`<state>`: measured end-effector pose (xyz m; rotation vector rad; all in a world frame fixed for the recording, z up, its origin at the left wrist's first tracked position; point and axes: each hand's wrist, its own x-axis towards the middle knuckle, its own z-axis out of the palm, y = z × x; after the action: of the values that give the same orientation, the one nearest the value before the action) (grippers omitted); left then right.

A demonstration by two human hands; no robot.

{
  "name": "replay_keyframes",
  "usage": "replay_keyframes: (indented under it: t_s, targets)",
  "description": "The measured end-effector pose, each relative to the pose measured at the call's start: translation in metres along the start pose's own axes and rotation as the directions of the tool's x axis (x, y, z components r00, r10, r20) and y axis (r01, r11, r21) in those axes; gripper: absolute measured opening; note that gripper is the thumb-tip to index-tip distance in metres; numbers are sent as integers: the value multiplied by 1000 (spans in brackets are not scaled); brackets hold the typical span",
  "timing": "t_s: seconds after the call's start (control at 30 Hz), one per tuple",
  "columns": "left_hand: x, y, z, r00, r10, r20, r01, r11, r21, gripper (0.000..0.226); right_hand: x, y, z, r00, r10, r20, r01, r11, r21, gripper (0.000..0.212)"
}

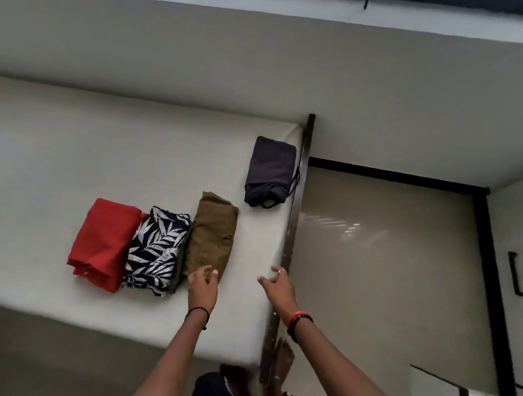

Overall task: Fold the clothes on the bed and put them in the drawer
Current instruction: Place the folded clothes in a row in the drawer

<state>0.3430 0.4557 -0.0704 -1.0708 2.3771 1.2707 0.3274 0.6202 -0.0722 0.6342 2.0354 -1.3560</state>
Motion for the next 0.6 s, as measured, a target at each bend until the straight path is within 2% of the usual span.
replay_keyframes:
  t_s: [0.33, 0.6]
  targets:
    - [109, -27, 26, 999, -41, 34, 40, 998, 39, 26, 101, -19, 69, 991, 134, -2, -134, 991, 21, 50]
    - [194, -60, 50, 997, 23, 73, -36, 983, 179, 31, 193, -20, 129, 961, 273, 44, -276, 957, 89, 70]
